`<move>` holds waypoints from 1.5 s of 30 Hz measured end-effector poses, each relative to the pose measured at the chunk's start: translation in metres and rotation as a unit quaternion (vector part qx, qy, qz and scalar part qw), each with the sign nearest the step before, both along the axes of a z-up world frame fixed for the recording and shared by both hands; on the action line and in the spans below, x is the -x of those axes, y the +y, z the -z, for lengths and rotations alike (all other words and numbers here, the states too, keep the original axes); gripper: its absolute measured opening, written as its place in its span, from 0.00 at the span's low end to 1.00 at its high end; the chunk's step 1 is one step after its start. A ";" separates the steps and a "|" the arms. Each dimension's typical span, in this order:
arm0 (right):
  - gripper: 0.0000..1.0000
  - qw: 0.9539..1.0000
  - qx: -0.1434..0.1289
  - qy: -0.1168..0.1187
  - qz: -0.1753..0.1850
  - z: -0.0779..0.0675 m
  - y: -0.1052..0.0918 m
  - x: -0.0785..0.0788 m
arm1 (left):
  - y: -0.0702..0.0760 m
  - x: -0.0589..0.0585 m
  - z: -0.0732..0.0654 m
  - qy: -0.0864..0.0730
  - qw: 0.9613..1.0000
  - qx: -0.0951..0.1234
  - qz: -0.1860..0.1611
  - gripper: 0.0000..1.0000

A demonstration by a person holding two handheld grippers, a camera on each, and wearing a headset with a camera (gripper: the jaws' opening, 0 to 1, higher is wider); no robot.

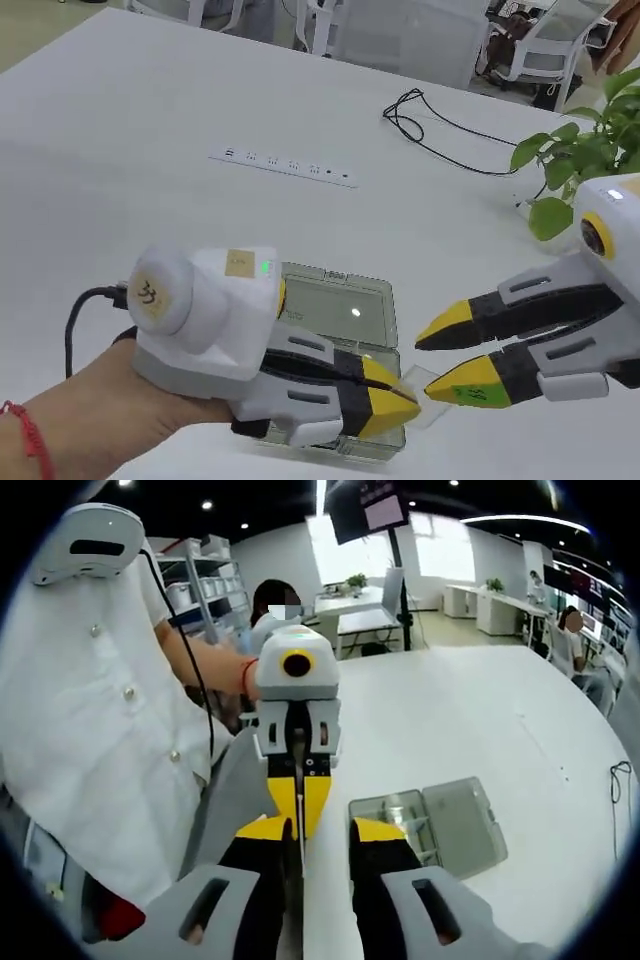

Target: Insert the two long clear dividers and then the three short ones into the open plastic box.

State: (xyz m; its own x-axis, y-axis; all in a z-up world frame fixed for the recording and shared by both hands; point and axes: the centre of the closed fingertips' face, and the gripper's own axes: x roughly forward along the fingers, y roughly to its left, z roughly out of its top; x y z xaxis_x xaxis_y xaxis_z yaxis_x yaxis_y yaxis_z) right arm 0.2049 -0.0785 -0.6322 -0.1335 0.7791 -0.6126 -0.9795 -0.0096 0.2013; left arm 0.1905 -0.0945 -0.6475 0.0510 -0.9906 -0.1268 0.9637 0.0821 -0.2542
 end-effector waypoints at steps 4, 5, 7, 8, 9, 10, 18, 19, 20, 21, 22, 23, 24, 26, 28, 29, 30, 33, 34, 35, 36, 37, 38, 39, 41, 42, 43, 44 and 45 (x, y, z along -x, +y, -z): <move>0.19 1.000 0.005 0.006 -0.016 0.002 0.000 0.006 | 0.000 0.001 -0.001 -0.002 1.000 0.002 0.004 0.00; 0.18 1.000 0.007 0.007 -0.019 0.003 0.000 0.007 | 0.000 0.001 -0.001 -0.002 1.000 0.003 0.004 0.00; 0.16 1.000 0.013 0.008 -0.026 0.005 -0.001 0.008 | 0.000 0.001 -0.003 -0.004 1.000 0.008 0.004 0.00; 0.15 0.999 0.012 0.011 -0.030 0.005 -0.001 0.009 | 0.000 0.001 -0.003 -0.003 1.000 0.009 0.004 0.00; 0.13 0.999 0.012 0.013 -0.031 0.005 -0.001 0.010 | 0.001 0.001 -0.003 -0.003 1.000 0.009 0.004 0.00; 0.12 0.999 0.013 0.014 -0.033 0.005 -0.001 0.010 | 0.001 0.001 -0.004 -0.005 1.000 0.011 0.004 0.00; 0.03 0.999 0.013 0.019 -0.049 0.004 0.003 0.018 | 0.003 0.000 -0.005 -0.003 1.000 0.015 -0.001 0.00; 0.03 0.998 0.013 0.020 -0.050 0.004 0.004 0.019 | 0.003 0.001 -0.004 -0.003 1.000 0.015 0.000 0.00; 0.03 0.998 0.014 0.021 -0.051 0.004 0.005 0.019 | 0.003 0.001 -0.004 -0.003 1.000 0.015 0.000 0.00; 0.03 0.998 0.014 0.020 -0.052 0.004 0.005 0.020 | 0.003 0.001 -0.004 -0.003 1.000 0.014 0.000 0.00; 0.03 0.998 0.015 0.018 -0.053 0.005 0.006 0.020 | 0.003 0.001 -0.003 -0.004 1.000 0.014 -0.001 0.00; 0.03 0.998 0.016 0.018 -0.055 0.005 0.006 0.021 | 0.004 0.001 -0.003 -0.003 1.000 0.013 -0.001 0.00; 0.03 0.998 0.016 0.018 -0.056 0.005 0.006 0.021 | 0.004 0.002 -0.002 -0.003 1.000 0.012 0.000 0.00; 0.03 0.998 0.018 0.016 -0.058 0.007 0.006 0.020 | 0.004 0.002 -0.001 -0.003 1.000 0.009 -0.001 0.00; 0.03 0.998 0.019 0.015 -0.059 0.008 0.006 0.021 | 0.004 0.002 0.000 -0.003 1.000 0.008 -0.002 0.00; 0.03 0.998 0.019 0.014 -0.058 0.008 0.006 0.020 | 0.004 0.002 0.000 0.000 1.000 0.008 -0.005 0.00; 0.03 0.998 0.019 0.014 -0.057 0.008 0.006 0.019 | 0.005 0.001 0.000 0.000 1.000 0.009 -0.006 0.00; 0.03 0.998 0.017 0.012 -0.055 0.007 0.006 0.019 | 0.007 0.001 0.001 0.005 1.000 0.008 -0.011 0.00; 0.03 0.998 0.018 0.011 -0.054 0.007 0.006 0.018 | 0.007 0.000 0.002 0.006 1.000 0.007 -0.013 0.00; 0.03 0.998 0.018 0.011 -0.053 0.007 0.005 0.017 | 0.008 0.000 0.003 0.005 1.000 0.006 -0.015 0.00; 0.03 0.998 0.018 0.010 -0.052 0.007 0.004 0.017 | 0.009 -0.001 0.003 0.007 1.000 0.005 -0.016 0.00; 0.03 0.998 0.018 0.010 -0.051 0.006 0.004 0.016 | 0.010 -0.001 0.004 0.008 1.000 0.004 -0.018 0.00; 0.03 0.999 0.018 0.009 -0.050 0.006 0.003 0.015 | 0.011 -0.001 0.004 0.008 1.000 0.003 -0.020 0.00; 0.03 0.999 0.018 0.008 -0.048 0.006 0.001 0.013 | 0.011 -0.002 0.005 0.008 1.000 0.002 -0.021 0.00; 0.03 0.999 0.018 0.007 -0.044 0.005 -0.001 0.011 | 0.014 -0.003 0.007 0.008 1.000 -0.001 -0.024 0.00; 0.03 0.999 0.018 0.006 -0.040 0.005 -0.002 0.010 | 0.016 -0.003 0.008 0.009 1.000 -0.003 -0.027 0.00; 0.03 0.999 0.019 0.005 -0.038 0.006 -0.003 0.009 | 0.016 -0.004 0.008 0.009 1.000 -0.003 -0.028 0.01; 0.03 0.999 0.021 0.003 -0.036 0.006 -0.004 0.008 | 0.019 -0.005 0.010 0.012 0.999 -0.006 -0.033 0.02; 0.03 0.999 0.022 0.001 -0.035 0.007 -0.004 0.007 | 0.020 -0.006 0.011 0.012 0.999 -0.008 -0.035 0.03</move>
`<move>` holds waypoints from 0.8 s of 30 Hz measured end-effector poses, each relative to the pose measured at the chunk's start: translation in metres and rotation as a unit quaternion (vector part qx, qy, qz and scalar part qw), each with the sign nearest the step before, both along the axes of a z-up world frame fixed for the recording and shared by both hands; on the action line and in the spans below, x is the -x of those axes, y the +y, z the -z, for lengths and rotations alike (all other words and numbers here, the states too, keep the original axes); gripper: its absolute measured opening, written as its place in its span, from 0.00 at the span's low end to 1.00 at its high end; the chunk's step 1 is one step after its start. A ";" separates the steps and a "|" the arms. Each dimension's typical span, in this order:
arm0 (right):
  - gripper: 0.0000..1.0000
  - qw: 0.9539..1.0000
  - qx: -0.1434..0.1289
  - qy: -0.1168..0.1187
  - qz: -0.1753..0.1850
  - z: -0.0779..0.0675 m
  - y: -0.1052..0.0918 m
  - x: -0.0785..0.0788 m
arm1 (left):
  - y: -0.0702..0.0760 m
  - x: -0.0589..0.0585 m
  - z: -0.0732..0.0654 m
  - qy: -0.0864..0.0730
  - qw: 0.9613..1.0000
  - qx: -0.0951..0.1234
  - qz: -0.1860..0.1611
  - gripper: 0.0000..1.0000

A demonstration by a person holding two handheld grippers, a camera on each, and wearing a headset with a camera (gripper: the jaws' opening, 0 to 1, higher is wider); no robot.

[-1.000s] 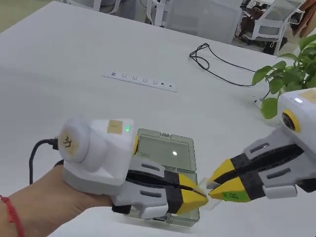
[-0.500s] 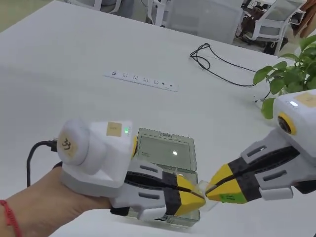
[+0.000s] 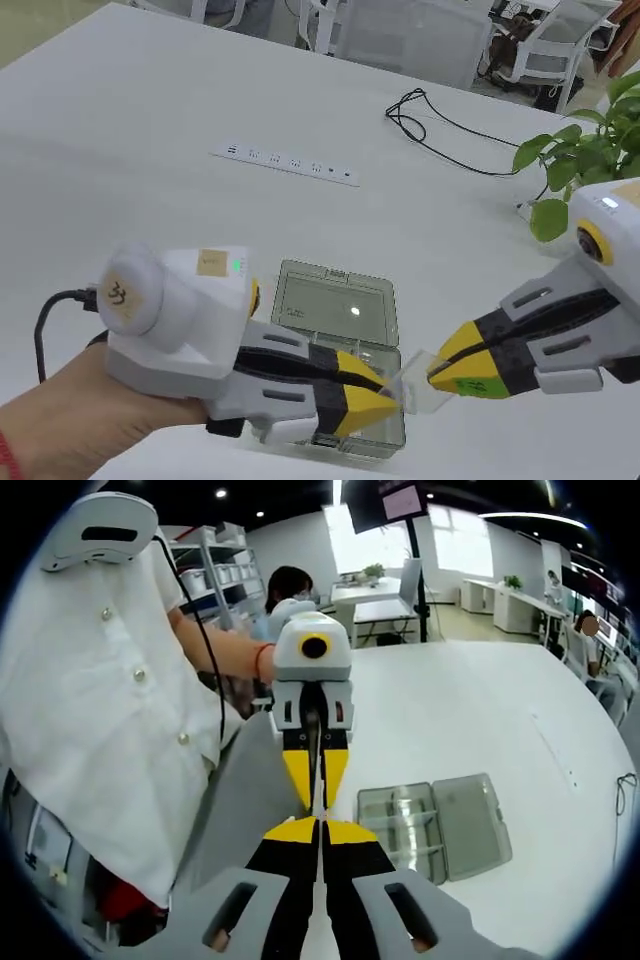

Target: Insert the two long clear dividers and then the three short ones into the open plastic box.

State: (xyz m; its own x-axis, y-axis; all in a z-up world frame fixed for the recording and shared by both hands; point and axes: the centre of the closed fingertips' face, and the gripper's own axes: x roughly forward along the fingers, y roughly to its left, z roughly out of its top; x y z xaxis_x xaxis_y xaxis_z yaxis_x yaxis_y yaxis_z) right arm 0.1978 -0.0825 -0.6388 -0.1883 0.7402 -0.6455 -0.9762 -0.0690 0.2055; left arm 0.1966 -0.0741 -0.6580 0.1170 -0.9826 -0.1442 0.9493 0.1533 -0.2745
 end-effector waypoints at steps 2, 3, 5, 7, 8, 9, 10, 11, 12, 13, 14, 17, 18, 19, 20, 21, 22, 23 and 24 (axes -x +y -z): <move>0.03 1.000 0.001 -0.001 0.004 0.001 -0.002 -0.003 | 0.004 -0.003 0.002 0.002 1.000 -0.003 -0.007 0.05; 0.03 1.000 0.002 -0.002 0.006 0.002 -0.003 -0.004 | 0.005 -0.004 0.002 0.005 1.000 -0.005 -0.010 0.08; 0.03 1.000 0.007 -0.006 0.010 0.004 -0.005 -0.007 | 0.009 -0.006 0.004 0.003 1.000 -0.009 -0.018 0.10; 0.03 1.000 0.010 -0.008 0.013 0.007 -0.006 -0.009 | 0.013 -0.008 0.006 0.004 1.000 -0.014 -0.024 0.12; 0.03 1.000 0.013 -0.009 0.016 0.010 -0.007 -0.011 | 0.015 -0.009 0.008 0.006 0.999 -0.016 -0.028 0.13; 0.03 1.000 0.016 -0.013 0.019 0.012 -0.009 -0.014 | 0.017 -0.010 0.009 0.005 0.999 -0.019 -0.031 0.15; 0.03 0.999 0.019 -0.015 0.021 0.013 -0.010 -0.015 | 0.019 -0.011 0.011 0.005 0.999 -0.022 -0.035 0.18; 0.03 0.999 0.020 -0.016 0.024 0.014 -0.011 -0.017 | 0.021 -0.012 0.013 0.006 0.999 -0.025 -0.039 0.21; 0.03 0.999 0.024 -0.019 0.028 0.017 -0.013 -0.020 | 0.024 -0.014 0.015 0.007 0.999 -0.029 -0.045 0.24; 0.03 0.999 0.027 -0.021 0.030 0.019 -0.014 -0.022 | 0.025 -0.015 0.016 0.006 0.998 -0.031 -0.048 0.26; 0.03 0.999 0.029 -0.023 0.032 0.020 -0.016 -0.025 | 0.028 -0.017 0.017 0.005 0.998 -0.033 -0.055 0.30; 0.03 0.998 0.035 -0.026 0.037 0.024 -0.019 -0.031 | 0.035 -0.021 0.021 0.007 0.997 -0.038 -0.067 0.38; 0.03 0.998 0.041 -0.029 0.039 0.026 -0.020 -0.032 | 0.039 -0.023 0.023 0.007 0.996 -0.042 -0.074 0.40; 0.03 0.998 0.043 -0.031 0.039 0.027 -0.021 -0.032 | 0.041 -0.024 0.025 0.008 0.996 -0.045 -0.077 0.43; 0.03 0.998 0.045 -0.031 0.039 0.028 -0.020 -0.032 | 0.043 -0.026 0.027 0.008 0.996 -0.048 -0.080 0.46; 0.03 0.998 0.046 -0.032 0.040 0.029 -0.020 -0.033 | 0.046 -0.027 0.029 0.008 0.995 -0.051 -0.086 0.49; 0.03 0.998 0.047 -0.032 0.041 0.031 -0.022 -0.034 | 0.048 -0.028 0.030 0.010 0.995 -0.054 -0.089 0.51; 0.03 0.997 0.049 -0.033 0.042 0.033 -0.022 -0.036 | 0.051 -0.029 0.032 0.011 0.994 -0.056 -0.092 0.53; 0.03 0.997 0.051 -0.035 0.042 0.035 -0.023 -0.038 | 0.053 -0.030 0.033 0.011 0.994 -0.057 -0.094 0.55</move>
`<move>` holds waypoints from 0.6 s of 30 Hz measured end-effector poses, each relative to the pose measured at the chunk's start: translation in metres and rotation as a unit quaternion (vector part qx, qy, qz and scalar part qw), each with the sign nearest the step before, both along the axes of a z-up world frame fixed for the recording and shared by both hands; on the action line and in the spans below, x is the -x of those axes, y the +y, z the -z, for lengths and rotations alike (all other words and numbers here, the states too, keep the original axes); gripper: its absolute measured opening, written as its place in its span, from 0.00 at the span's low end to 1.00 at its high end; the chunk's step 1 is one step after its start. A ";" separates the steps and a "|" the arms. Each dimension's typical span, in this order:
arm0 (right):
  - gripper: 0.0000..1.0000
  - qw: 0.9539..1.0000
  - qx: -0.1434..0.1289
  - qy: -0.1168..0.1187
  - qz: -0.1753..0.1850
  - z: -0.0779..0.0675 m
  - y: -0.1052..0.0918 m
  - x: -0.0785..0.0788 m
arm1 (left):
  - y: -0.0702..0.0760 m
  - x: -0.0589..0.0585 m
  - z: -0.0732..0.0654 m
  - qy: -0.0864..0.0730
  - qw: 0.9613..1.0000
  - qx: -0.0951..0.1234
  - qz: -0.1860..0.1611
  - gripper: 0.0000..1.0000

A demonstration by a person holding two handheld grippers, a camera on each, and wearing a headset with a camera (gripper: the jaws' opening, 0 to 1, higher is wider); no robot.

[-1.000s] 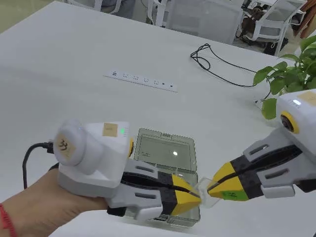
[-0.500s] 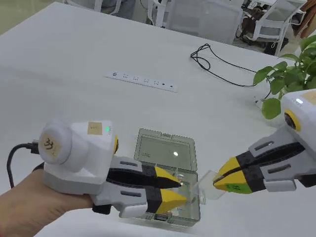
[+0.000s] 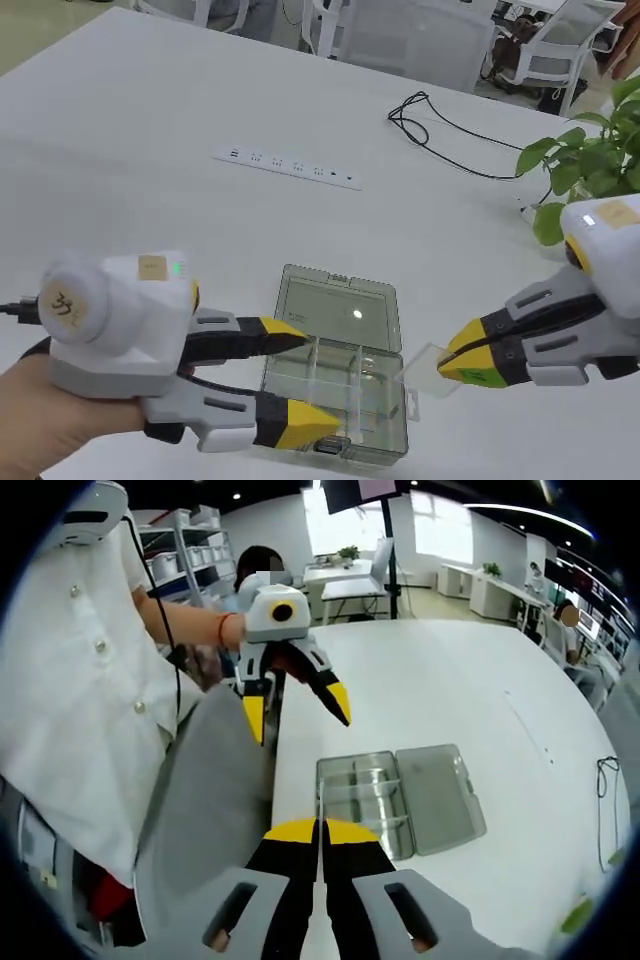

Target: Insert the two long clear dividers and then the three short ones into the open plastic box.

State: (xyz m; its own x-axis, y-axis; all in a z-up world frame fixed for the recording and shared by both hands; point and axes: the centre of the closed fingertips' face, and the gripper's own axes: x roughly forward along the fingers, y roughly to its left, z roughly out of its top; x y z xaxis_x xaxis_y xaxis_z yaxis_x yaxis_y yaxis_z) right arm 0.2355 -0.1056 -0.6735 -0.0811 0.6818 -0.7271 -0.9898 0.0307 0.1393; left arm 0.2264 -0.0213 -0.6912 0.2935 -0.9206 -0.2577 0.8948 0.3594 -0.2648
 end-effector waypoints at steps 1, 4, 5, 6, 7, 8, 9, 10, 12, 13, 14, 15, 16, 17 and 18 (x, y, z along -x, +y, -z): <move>0.03 1.000 0.002 -0.001 0.000 0.001 0.000 -0.001 | 0.003 -0.002 0.003 0.001 1.000 -0.005 -0.005 0.57; 0.03 1.000 0.010 -0.005 0.000 0.005 0.001 -0.003 | 0.008 -0.003 0.007 0.002 1.000 -0.010 -0.011 0.64; 0.03 1.000 0.011 -0.006 0.001 0.007 0.002 -0.004 | 0.009 -0.004 0.009 0.004 1.000 -0.012 -0.013 0.65; 0.03 1.000 0.013 -0.007 0.001 0.007 0.003 -0.004 | 0.011 -0.004 0.011 0.004 1.000 -0.014 -0.015 0.67; 0.03 1.000 0.016 -0.008 0.002 0.009 0.003 -0.005 | 0.013 -0.004 0.014 0.005 1.000 -0.018 -0.017 0.69; 0.03 1.000 0.020 -0.010 0.000 0.011 0.003 -0.006 | 0.014 -0.005 0.016 0.007 1.000 -0.021 -0.019 0.71; 0.03 1.000 0.025 -0.013 -0.001 0.014 0.003 -0.007 | 0.015 -0.004 0.018 0.007 1.000 -0.023 -0.019 0.73; 0.03 1.000 0.027 -0.013 -0.001 0.015 0.004 -0.007 | 0.016 -0.004 0.019 0.006 0.999 -0.025 -0.019 0.74; 0.03 0.999 0.031 -0.012 -0.003 0.019 0.005 -0.008 | 0.018 -0.004 0.022 0.002 0.999 -0.027 -0.020 0.77; 0.03 0.999 0.032 -0.013 -0.004 0.020 0.006 -0.008 | 0.019 -0.005 0.023 0.002 0.999 -0.028 -0.020 0.80; 0.03 0.999 0.036 -0.013 -0.006 0.023 0.006 -0.009 | 0.020 -0.005 0.025 0.004 0.999 -0.027 -0.022 0.82; 0.03 0.999 0.040 -0.014 -0.008 0.025 0.007 -0.010 | 0.021 -0.006 0.026 0.006 0.999 -0.026 -0.023 0.84; 0.03 0.999 0.046 -0.018 -0.010 0.029 0.006 -0.012 | 0.022 -0.006 0.027 0.004 0.999 -0.025 -0.023 0.85; 0.03 0.998 0.050 -0.021 -0.012 0.032 0.006 -0.013 | 0.022 -0.006 0.028 0.004 0.999 -0.026 -0.023 0.85; 0.03 0.998 0.054 -0.023 -0.012 0.036 0.006 -0.015 | 0.023 -0.005 0.032 0.008 0.999 -0.031 -0.021 0.86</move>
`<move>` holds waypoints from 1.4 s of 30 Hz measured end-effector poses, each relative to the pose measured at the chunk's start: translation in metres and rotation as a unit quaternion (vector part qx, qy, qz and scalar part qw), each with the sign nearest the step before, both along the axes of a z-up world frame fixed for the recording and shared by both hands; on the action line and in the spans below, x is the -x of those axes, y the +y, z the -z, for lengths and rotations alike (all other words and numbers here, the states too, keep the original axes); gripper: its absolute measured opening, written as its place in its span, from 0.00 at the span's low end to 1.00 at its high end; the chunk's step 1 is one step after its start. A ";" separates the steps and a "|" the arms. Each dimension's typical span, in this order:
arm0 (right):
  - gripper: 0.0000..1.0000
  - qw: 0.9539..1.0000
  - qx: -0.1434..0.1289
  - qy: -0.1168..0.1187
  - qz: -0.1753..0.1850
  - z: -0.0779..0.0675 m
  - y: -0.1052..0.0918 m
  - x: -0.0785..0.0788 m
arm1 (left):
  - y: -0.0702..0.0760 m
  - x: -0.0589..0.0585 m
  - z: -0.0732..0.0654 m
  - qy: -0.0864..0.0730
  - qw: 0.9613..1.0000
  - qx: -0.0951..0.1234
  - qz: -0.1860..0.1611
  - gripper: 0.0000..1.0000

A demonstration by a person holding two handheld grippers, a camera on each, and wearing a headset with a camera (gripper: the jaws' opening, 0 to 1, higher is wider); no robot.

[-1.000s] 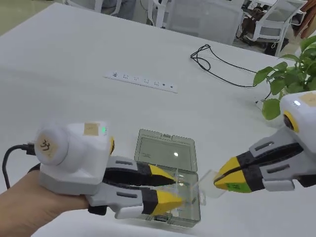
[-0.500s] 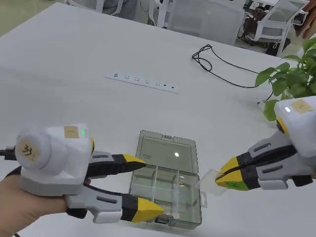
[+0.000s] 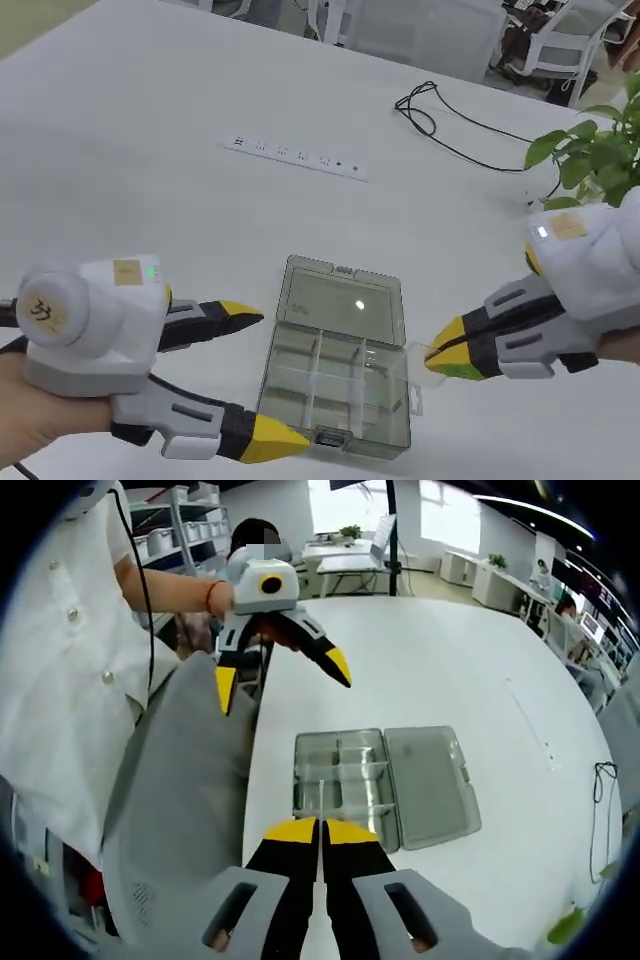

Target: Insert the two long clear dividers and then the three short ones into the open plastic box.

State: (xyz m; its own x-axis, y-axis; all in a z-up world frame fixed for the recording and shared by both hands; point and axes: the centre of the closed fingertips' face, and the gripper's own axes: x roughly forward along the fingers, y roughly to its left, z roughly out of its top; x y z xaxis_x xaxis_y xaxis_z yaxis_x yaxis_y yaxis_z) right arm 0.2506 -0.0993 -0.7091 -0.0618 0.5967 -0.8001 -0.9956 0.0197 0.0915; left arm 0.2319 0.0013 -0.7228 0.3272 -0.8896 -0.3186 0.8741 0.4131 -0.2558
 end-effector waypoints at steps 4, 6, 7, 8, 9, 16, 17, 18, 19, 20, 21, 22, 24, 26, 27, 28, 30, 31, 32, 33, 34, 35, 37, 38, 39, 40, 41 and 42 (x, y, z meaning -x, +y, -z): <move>0.03 1.000 0.008 0.000 -0.001 0.017 -0.001 -0.007 | 0.002 0.000 0.006 0.001 1.000 -0.007 0.003 0.93; 0.03 1.000 0.012 0.002 0.001 0.026 -0.001 -0.011 | 0.003 0.001 0.007 0.003 1.000 -0.003 0.005 0.95; 0.03 1.000 0.015 0.002 0.001 0.031 -0.001 -0.013 | 0.004 -0.001 0.008 0.004 1.000 -0.003 0.003 0.96; 0.03 1.000 0.016 0.002 0.002 0.033 -0.002 -0.014 | 0.004 -0.001 0.009 0.004 1.000 -0.004 0.003 0.97; 0.03 1.000 0.020 0.001 0.003 0.038 -0.002 -0.017 | 0.005 -0.002 0.010 0.004 1.000 -0.005 0.002 0.98; 0.03 0.999 0.042 -0.001 0.000 0.057 -0.005 -0.020 | 0.005 -0.001 0.014 0.009 1.000 -0.010 0.002 0.96; 0.03 0.999 0.042 -0.001 0.000 0.058 -0.005 -0.020 | 0.004 -0.001 0.014 0.008 1.000 -0.009 0.002 0.96; 0.03 0.999 0.040 0.000 0.001 0.059 -0.004 -0.020 | 0.004 -0.001 0.014 0.008 1.000 -0.009 0.002 0.96; 0.03 0.999 0.039 0.000 0.002 0.059 -0.004 -0.021 | 0.003 -0.001 0.014 0.009 1.000 -0.009 0.002 0.96; 0.03 0.999 0.039 0.001 0.003 0.059 -0.003 -0.021 | 0.003 -0.001 0.015 0.010 1.000 -0.008 0.002 0.96; 0.03 0.999 0.039 0.001 0.003 0.060 -0.003 -0.021 | 0.003 -0.001 0.015 0.010 1.000 -0.008 0.002 0.96; 0.03 0.999 0.039 0.002 0.003 0.060 -0.002 -0.021 | 0.003 -0.001 0.016 0.010 1.000 -0.008 0.002 0.96; 0.03 0.999 0.039 0.002 0.002 0.061 -0.002 -0.021 | 0.002 0.000 0.016 0.012 1.000 -0.008 0.002 0.95; 0.03 0.999 0.040 0.003 0.001 0.062 -0.002 -0.020 | 0.002 0.000 0.016 0.011 1.000 -0.008 0.002 0.95; 0.03 0.999 0.041 0.004 0.000 0.062 -0.001 -0.020 | 0.002 0.000 0.016 0.011 1.000 -0.007 0.002 0.95; 0.03 0.999 0.040 0.004 0.001 0.063 -0.001 -0.021 | 0.002 0.000 0.016 0.012 1.000 -0.007 0.001 0.95; 0.03 0.999 0.042 0.003 0.000 0.063 -0.001 -0.022 | 0.003 0.000 0.016 0.012 1.000 -0.008 0.000 0.94; 0.03 0.999 0.041 0.002 0.000 0.062 -0.001 -0.023 | 0.002 0.000 0.016 0.012 1.000 -0.008 0.001 0.93; 0.03 0.999 0.042 0.004 -0.001 0.063 -0.001 -0.023 | 0.002 0.000 0.016 0.012 1.000 -0.007 0.001 0.93; 0.03 0.999 0.043 0.005 -0.002 0.063 -0.001 -0.023 | 0.002 0.000 0.016 0.012 1.000 -0.006 0.001 0.93; 0.03 0.999 0.045 0.004 -0.004 0.063 -0.001 -0.023 | 0.002 0.000 0.016 0.013 1.000 -0.006 0.000 0.93; 0.02 0.999 0.047 0.002 -0.008 0.063 -0.001 -0.022 | 0.002 0.000 0.016 0.012 1.000 -0.006 0.000 0.93; 0.02 0.999 0.050 0.003 -0.012 0.063 -0.001 -0.021 | 0.002 0.000 0.015 0.011 1.000 -0.005 -0.002 0.93; 0.02 0.999 0.052 0.002 -0.014 0.063 -0.001 -0.021 | 0.002 0.000 0.014 0.012 1.000 -0.004 -0.002 0.93; 0.02 0.999 0.052 0.001 -0.014 0.063 -0.001 -0.021 | 0.002 0.000 0.014 0.012 1.000 -0.003 -0.003 0.93; 0.02 0.998 0.053 0.000 -0.015 0.063 -0.001 -0.021 | 0.003 0.000 0.014 0.011 1.000 -0.002 -0.003 0.93; 0.02 0.998 0.055 -0.001 -0.015 0.063 -0.001 -0.022 | 0.003 0.000 0.015 0.012 1.000 -0.003 -0.004 0.93; 0.02 0.998 0.057 -0.002 -0.015 0.063 -0.002 -0.022 | 0.003 0.001 0.015 0.012 1.000 -0.003 -0.004 0.93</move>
